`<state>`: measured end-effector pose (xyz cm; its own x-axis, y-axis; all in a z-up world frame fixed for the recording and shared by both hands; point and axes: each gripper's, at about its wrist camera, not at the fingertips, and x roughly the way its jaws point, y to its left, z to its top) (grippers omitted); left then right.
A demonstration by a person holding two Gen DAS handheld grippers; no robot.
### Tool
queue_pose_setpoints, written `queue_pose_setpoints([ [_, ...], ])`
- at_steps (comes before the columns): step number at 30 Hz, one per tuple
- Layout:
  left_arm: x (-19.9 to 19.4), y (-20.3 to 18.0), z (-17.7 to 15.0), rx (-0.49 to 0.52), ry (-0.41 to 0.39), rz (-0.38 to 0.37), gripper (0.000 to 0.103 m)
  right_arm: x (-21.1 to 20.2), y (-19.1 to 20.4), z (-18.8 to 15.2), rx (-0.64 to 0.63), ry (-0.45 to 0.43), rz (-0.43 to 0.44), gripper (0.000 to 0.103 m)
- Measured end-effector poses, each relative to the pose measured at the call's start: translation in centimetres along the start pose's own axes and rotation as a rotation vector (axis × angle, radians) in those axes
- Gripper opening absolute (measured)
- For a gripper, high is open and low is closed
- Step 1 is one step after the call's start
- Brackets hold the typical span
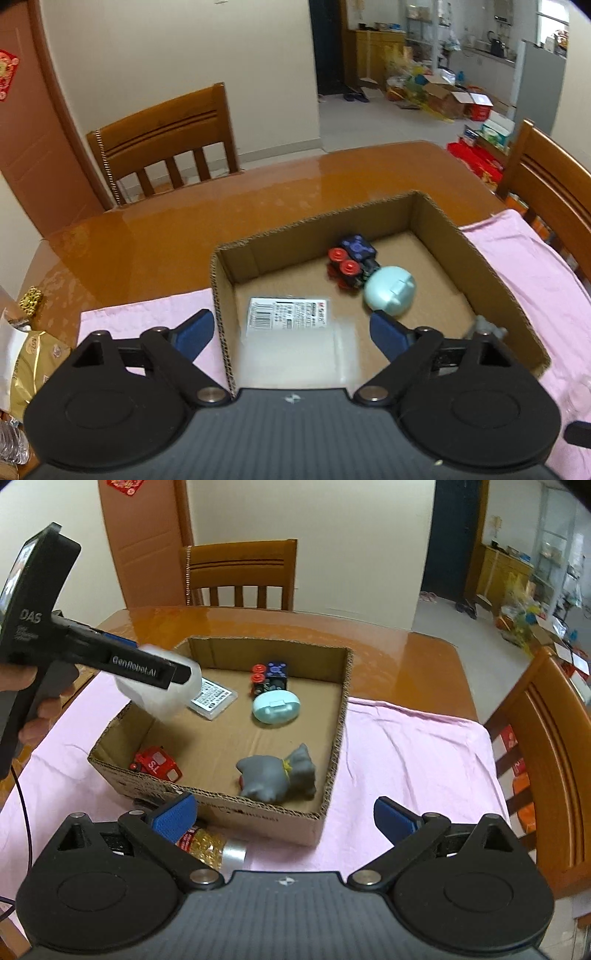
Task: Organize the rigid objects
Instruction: 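Carry the white box and grey cat into the cardboard box and open both tools, then close left tool on the black digital timer while right tool approaches the clear jar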
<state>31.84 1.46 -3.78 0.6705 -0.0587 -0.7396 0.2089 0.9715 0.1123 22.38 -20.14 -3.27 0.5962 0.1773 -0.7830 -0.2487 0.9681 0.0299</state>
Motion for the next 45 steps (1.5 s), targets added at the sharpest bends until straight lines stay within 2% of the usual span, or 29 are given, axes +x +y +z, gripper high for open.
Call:
queue_pose_setpoints([
  [2, 0.1, 0.1, -0.2, -0.006, 0.007, 0.001, 0.098, -0.1, -0.3, -0.3, 0.01, 0.005, -0.012, 0.103],
  [5, -0.5, 0.2, -0.9, -0.015, 0.011, -0.004, 0.099, -0.1, -0.7, -0.9, 0.026, 0.011, -0.02, 0.103],
  [11, -2.2, 0.2, -3.3, -0.044, 0.01, -0.007, 0.1, 0.1, -1.3, -2.4, 0.06, 0.037, -0.048, 0.103],
  [21, -5.3, -0.3, -8.2, -0.114, 0.017, 0.007, 0.101, 0.6, -1.2, -6.7, 0.105, 0.107, -0.13, 0.103],
  [28, -6.3, -1.2, -10.3, -0.129, 0.011, -0.047, 0.102, 0.4, -1.3, -9.2, 0.163, 0.145, -0.204, 0.103],
  [30, -6.2, -1.7, -10.7, -0.127, 0.024, -0.063, 0.102, 0.5, -1.6, -10.1, 0.181, 0.169, -0.188, 0.103],
  [34, -6.2, -2.7, -11.4, -0.118, 0.053, -0.059, 0.102, 1.6, -1.1, -12.0, 0.142, 0.202, -0.091, 0.103],
  [37, -6.5, -3.5, -12.2, -0.111, 0.069, -0.023, 0.102, 3.1, -0.4, -12.7, 0.076, 0.222, -0.018, 0.103],
  [40, -6.7, -4.1, -12.9, -0.127, 0.094, 0.023, 0.102, 4.3, 0.7, -13.2, 0.037, 0.257, 0.093, 0.103],
  [43, -6.7, -4.5, -13.4, -0.144, 0.112, 0.04, 0.102, 4.4, 2.3, -13.3, -0.073, 0.244, 0.134, 0.103],
  [45, -6.8, -4.9, -13.7, -0.149, 0.12, 0.051, 0.102, 4.3, 3.0, -13.4, -0.099, 0.245, 0.18, 0.103],
])
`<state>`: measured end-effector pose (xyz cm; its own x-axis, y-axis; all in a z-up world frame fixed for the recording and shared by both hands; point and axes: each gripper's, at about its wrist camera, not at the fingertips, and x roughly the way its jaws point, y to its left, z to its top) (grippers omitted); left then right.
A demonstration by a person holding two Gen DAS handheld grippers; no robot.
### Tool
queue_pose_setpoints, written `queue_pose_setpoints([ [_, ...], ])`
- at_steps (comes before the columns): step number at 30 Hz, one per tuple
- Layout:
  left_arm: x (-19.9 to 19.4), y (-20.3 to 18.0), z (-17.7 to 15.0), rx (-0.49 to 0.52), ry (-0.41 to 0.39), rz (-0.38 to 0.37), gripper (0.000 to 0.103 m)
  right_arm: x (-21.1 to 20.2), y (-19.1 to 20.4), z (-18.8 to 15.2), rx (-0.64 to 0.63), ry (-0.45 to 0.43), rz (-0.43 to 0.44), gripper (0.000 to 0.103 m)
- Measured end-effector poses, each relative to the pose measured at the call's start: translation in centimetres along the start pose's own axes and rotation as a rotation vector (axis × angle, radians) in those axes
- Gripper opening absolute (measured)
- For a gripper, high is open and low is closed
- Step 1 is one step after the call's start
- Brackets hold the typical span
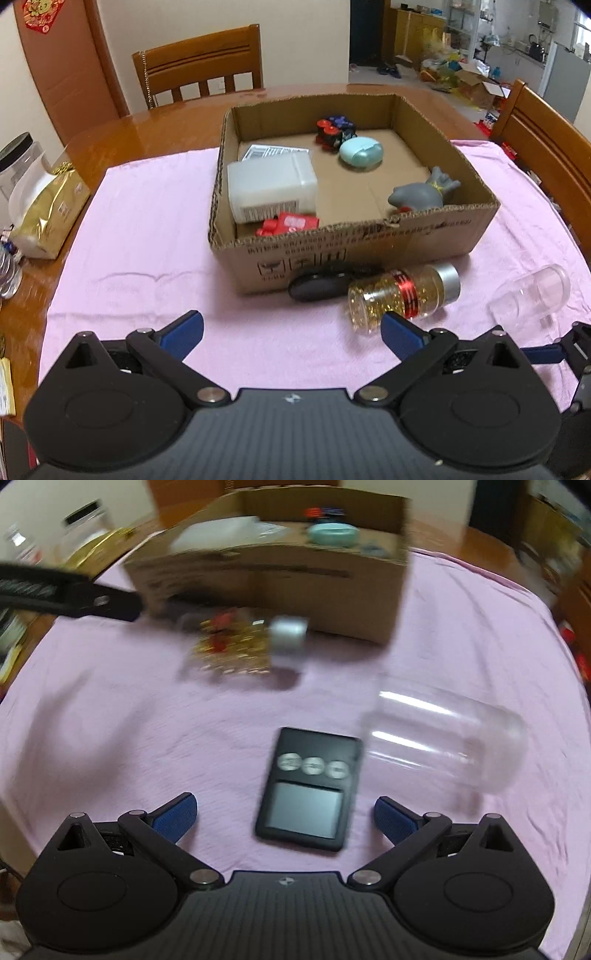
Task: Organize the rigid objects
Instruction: 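Close left tool on the black digital timer while right tool approaches the clear jar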
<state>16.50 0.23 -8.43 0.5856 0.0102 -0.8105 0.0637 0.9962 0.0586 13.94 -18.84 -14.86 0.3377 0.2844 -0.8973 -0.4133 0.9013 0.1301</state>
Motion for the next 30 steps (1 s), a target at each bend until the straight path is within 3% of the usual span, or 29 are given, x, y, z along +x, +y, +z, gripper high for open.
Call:
queue_pose_setpoints([
  [5, -0.2, -0.8, -0.5, 0.007, 0.013, 0.001, 0.102, 0.1, 1.5, 0.1, -0.072, -0.001, 0.117, 0.103],
  [9, -0.4, -2.0, -0.8, 0.045, 0.011, -0.004, 0.102, -0.1, 1.6, -0.1, -0.085, -0.005, 0.122, 0.103],
  [23, 2.3, -10.1, -4.0, 0.118, 0.084, -0.126, 0.102, -3.3, -5.0, -3.5, -0.126, -0.017, -0.03, 0.103],
  [30, 3.5, -12.3, -5.4, 0.163, 0.102, -0.082, 0.102, -3.0, -7.0, -5.0, -0.159, 0.014, -0.074, 0.103],
])
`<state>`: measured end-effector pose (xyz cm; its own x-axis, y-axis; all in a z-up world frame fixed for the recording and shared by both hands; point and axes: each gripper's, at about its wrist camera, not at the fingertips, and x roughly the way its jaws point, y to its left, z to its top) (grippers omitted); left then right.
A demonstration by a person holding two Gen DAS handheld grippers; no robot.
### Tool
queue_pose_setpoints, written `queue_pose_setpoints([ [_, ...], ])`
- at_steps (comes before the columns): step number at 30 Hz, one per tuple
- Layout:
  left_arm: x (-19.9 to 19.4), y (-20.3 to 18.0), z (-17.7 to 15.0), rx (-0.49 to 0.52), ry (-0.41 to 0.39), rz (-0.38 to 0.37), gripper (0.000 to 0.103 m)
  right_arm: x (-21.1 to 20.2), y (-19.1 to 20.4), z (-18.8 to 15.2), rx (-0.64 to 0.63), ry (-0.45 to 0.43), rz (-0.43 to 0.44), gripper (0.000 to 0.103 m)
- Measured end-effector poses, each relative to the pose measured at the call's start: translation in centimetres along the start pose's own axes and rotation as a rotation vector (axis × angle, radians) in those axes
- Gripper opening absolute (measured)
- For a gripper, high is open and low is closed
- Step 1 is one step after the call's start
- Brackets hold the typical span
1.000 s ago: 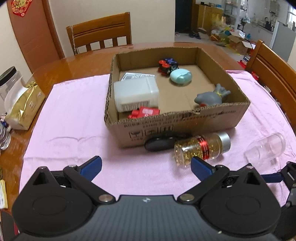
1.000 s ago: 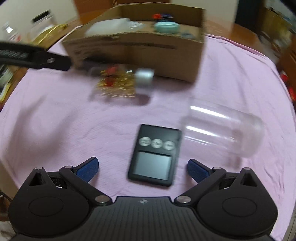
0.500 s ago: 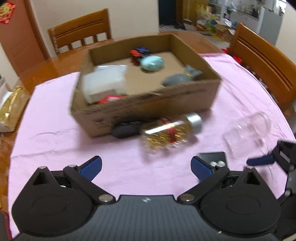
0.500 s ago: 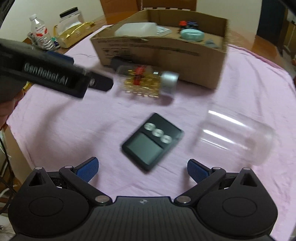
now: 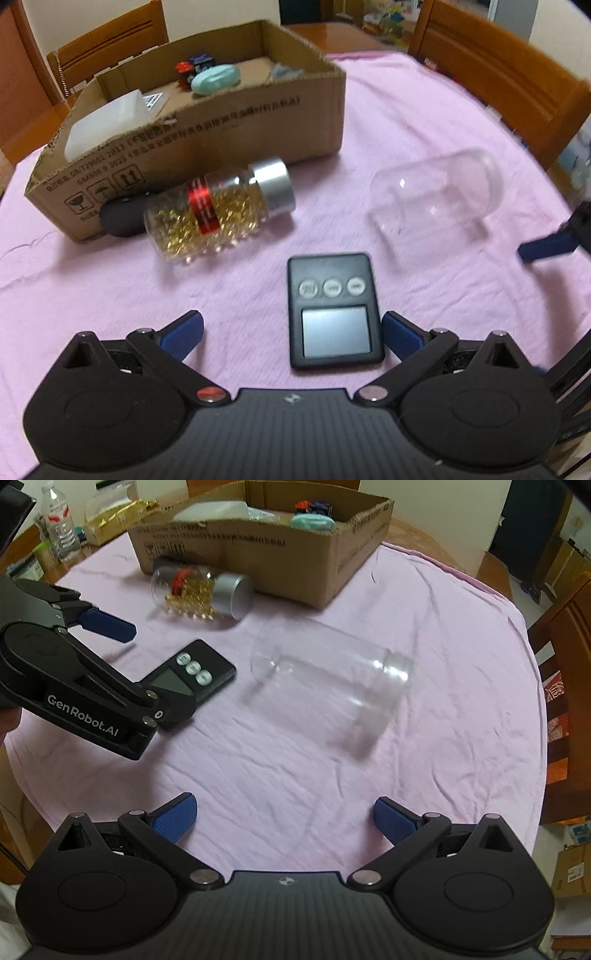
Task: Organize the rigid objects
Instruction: 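Close left tool on the black digital timer while right tool approaches the clear jar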
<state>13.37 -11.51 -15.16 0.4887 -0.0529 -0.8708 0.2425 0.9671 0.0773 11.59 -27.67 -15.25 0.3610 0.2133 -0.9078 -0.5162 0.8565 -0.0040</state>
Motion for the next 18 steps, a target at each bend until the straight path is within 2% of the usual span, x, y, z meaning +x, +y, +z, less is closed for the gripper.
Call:
queue_pose_setpoints([
  [7, -0.6, 1.5, -1.1, -0.044, 0.005, 0.018, 0.102, -0.2, -0.1, -0.2, -0.018, -0.007, 0.007, 0.103],
  [15, -1.3, 4.5, -1.9, -0.132, 0.017, 0.117, 0.1, -0.2, -0.1, -0.1, -0.019, -0.009, 0.006, 0.103],
  [18, -2.1, 3.5, -1.7, -0.136, -0.005, 0.073, 0.099, -0.2, -0.1, -0.2, -0.02, -0.015, 0.007, 0.103],
])
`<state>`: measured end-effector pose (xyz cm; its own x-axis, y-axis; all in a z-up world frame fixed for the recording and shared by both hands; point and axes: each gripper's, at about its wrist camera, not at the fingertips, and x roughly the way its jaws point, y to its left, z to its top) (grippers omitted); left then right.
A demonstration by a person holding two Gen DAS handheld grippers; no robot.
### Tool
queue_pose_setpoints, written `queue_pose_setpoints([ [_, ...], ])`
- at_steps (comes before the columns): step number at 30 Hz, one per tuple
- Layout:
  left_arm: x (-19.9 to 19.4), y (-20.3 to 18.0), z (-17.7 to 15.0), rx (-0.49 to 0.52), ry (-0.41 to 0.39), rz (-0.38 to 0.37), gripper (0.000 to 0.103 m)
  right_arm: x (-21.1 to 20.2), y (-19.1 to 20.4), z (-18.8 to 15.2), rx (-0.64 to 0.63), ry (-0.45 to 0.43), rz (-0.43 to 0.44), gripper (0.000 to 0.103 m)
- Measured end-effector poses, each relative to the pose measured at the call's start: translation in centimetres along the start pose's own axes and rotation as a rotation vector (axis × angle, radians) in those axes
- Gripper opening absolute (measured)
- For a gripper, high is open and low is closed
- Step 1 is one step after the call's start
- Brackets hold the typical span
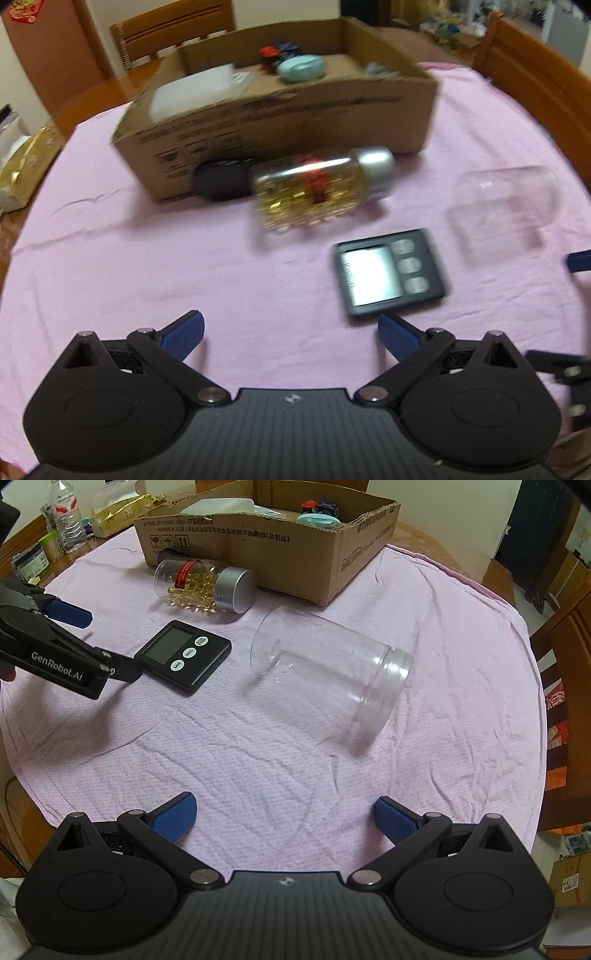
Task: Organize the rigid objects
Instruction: 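Close left tool on the black digital timer while right tool approaches the clear jar, then close right tool on the clear plastic jar while left tool holds the timer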
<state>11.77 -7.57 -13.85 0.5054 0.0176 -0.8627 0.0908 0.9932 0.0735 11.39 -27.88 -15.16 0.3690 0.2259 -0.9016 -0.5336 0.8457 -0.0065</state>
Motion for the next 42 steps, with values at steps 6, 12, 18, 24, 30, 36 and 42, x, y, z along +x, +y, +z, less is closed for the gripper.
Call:
queue_pose_setpoints([
  [6, 0.2, -3.4, 1.3, 0.028, -0.058, -0.06, 0.1, -0.1, 0.1, -0.3, 0.001, -0.015, 0.0, 0.103],
  [12, 2.3, -4.9, 1.9, 0.044, -0.035, -0.045, 0.101, -0.2, 0.0, -0.5, 0.0, -0.024, 0.0, 0.103],
  [18, 1.8, -3.5, 1.5, 0.008, -0.029, -0.046, 0.085, -0.2, 0.0, -0.4, -0.01, -0.024, 0.005, 0.103],
  [24, 2.2, -4.1, 2.5, -0.024, -0.017, -0.069, 0.073, -0.2, 0.0, -0.6, -0.008, -0.032, 0.005, 0.103],
  [30, 2.1, -3.2, 2.2, 0.007, -0.01, -0.081, 0.069, -0.1, 0.1, -0.1, 0.002, -0.013, 0.0, 0.103],
  [36, 1.7, -0.1, 1.5, -0.001, 0.002, -0.033, 0.069, -0.2, 0.1, 1.0, 0.03, -0.012, -0.03, 0.103],
  [42, 1.8, 3.0, 1.1, -0.012, 0.007, 0.0, 0.069, -0.5, -1.0, 3.2, 0.152, -0.059, -0.065, 0.103],
])
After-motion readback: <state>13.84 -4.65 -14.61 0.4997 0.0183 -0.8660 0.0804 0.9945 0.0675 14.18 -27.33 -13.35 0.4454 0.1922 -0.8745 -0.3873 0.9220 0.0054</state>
